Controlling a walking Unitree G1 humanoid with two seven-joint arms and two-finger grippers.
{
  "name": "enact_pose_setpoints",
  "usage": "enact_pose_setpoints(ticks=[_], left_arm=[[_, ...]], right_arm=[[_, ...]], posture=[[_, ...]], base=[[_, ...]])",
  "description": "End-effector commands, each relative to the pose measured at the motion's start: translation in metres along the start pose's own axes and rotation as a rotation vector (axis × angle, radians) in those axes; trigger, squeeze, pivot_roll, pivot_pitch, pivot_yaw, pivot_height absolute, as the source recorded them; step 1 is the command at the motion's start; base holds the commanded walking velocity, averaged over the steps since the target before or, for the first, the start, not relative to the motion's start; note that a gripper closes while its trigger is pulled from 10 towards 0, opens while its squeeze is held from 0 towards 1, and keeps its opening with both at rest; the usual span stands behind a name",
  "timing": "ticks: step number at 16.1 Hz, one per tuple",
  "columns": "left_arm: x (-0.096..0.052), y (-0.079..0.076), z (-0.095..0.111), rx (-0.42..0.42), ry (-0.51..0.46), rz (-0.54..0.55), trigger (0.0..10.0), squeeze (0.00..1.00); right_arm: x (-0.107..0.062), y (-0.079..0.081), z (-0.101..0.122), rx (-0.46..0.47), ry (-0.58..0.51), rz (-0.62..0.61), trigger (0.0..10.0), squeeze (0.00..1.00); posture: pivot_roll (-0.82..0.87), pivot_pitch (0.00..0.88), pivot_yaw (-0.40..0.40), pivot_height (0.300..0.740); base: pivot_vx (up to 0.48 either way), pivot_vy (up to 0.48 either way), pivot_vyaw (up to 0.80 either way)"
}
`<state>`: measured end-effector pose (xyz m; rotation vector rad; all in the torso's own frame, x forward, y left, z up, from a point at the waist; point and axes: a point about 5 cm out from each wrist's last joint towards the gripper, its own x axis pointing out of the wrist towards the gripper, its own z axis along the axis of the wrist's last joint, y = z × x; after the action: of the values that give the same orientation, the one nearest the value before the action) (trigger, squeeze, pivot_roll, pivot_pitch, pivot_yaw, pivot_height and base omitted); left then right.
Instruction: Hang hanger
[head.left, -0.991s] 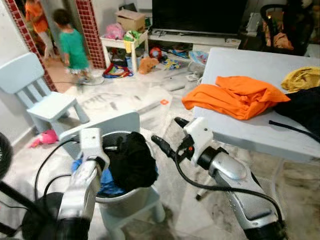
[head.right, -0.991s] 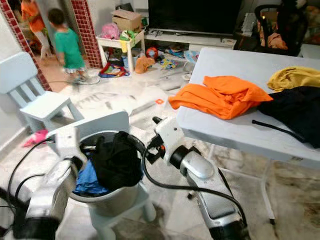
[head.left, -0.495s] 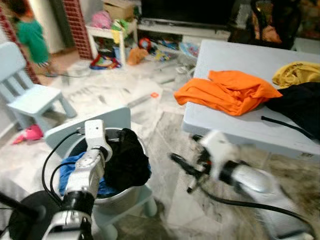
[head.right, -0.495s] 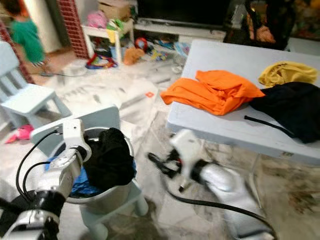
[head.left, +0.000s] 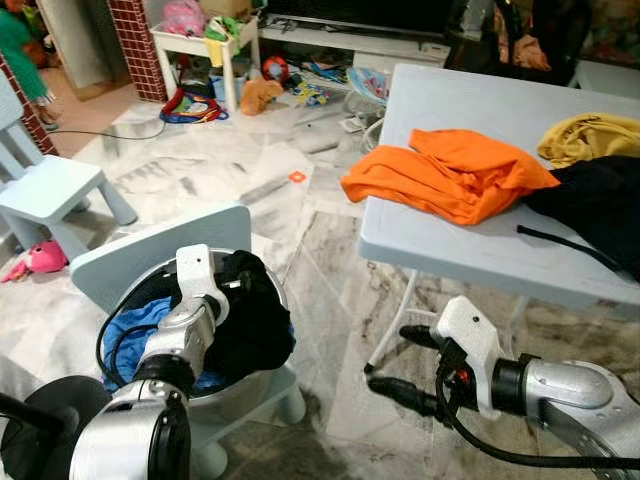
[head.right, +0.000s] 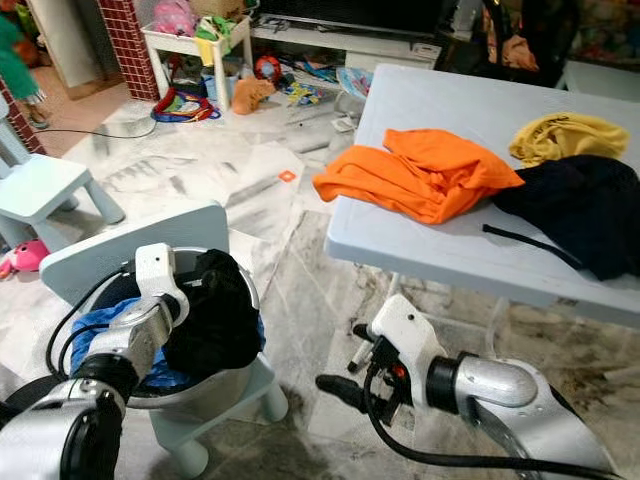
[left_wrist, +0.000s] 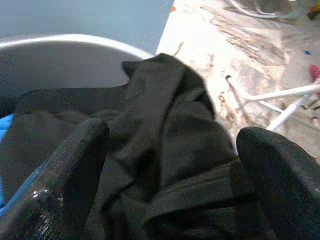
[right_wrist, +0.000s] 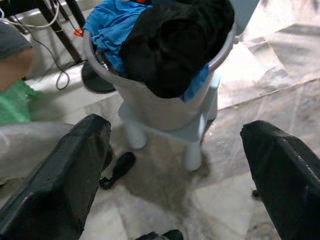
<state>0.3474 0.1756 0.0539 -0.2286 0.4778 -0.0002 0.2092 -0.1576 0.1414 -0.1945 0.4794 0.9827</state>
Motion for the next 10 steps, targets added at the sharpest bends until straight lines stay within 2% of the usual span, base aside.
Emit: enact_pose_setpoints(ticks=[1,2,6,7,10], left_arm=[[0.0,0.002,0.0,-0.008,0.003,0.003,3.1,0.0],[0.0,0.002,-0.002,-0.012,0.014,-0.004,0.0,0.0],[0.001,-0.002,-0.013,-0.005,0.07,-0.013,0.0,0.0],[0.001,-0.002,-0.015,-0.01,0.076,-0.008,0.0,0.0],[0.0,0.002,-0.014,-0.02,0.062,0.009,0.0,0.0]], right_arm=[[-0.003,0.003,0.004,-0.012,0.004,0.014,10.0,0.0],[-0.004,0.003,0.005,-0.014,0.008,0.022,10.0,0.0],[-0.007,0.007,0.009,0.009,0.025,0.097,10.0,0.0],[-0.006,0.005,0.011,-0.004,0.015,0.078,10.0,0.0],[0.013,-0.01,0.026,-0.022,-0.071,-0.085,10.0,0.0]], posture=[[-0.29,0.135,-0.05,0.74],[-0.3,0.138,-0.047,0.74],[-0.33,0.146,-0.036,0.74],[-0.33,0.145,-0.034,0.74],[-0.34,0.132,-0.03,0.74]], base=[[0.0,0.0,0.0],[0.0,0.0,0.0],[0.0,0.0,0.0],[0.0,0.0,0.0],[0.0,0.0,0.0]])
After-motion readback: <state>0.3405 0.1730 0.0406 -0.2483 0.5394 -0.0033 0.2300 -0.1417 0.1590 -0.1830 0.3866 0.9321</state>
